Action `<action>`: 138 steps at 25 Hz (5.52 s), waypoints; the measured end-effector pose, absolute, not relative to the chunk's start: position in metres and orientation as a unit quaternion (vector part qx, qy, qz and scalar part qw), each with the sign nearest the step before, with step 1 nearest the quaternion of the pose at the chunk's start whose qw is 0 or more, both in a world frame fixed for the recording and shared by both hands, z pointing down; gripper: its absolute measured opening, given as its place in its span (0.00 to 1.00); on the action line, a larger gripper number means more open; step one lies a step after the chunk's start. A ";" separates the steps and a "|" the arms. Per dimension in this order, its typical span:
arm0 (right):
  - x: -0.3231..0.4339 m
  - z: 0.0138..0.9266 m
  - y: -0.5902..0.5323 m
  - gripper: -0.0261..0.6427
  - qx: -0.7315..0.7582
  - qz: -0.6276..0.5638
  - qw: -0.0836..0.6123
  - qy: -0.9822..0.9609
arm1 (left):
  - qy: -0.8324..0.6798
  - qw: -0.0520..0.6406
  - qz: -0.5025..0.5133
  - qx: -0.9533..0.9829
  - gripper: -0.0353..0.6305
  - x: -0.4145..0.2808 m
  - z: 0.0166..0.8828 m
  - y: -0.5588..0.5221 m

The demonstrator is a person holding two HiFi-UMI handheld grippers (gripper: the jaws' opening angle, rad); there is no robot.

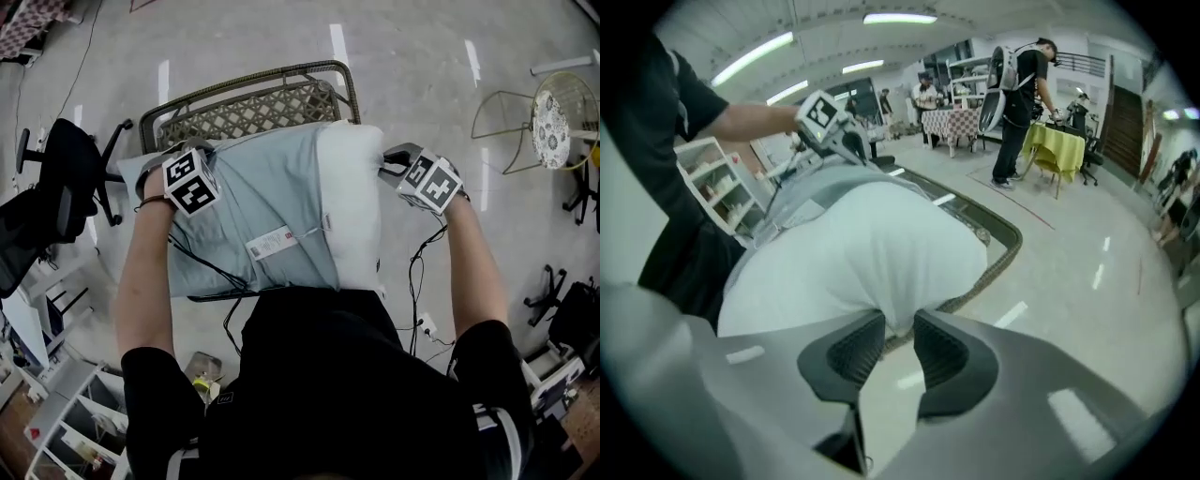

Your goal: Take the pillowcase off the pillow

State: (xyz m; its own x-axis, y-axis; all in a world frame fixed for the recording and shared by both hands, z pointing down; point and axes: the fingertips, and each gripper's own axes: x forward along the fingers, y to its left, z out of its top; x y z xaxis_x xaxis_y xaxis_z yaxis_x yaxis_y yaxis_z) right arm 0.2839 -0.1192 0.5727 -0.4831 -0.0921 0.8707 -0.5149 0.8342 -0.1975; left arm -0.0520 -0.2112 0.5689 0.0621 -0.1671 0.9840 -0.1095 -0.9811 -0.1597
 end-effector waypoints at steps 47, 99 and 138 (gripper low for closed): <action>0.225 0.564 -0.140 0.46 0.190 0.140 0.540 -0.808 | 0.113 0.010 -0.597 -0.794 0.22 -0.019 0.551 -0.172; 0.238 0.550 0.087 0.38 0.335 0.057 0.552 -0.761 | 0.269 0.014 -0.619 -0.738 0.07 -0.133 0.568 0.090; 0.233 0.558 0.112 0.39 0.376 0.045 0.553 -0.742 | 0.229 0.086 -0.597 -0.764 0.09 -0.074 0.572 0.094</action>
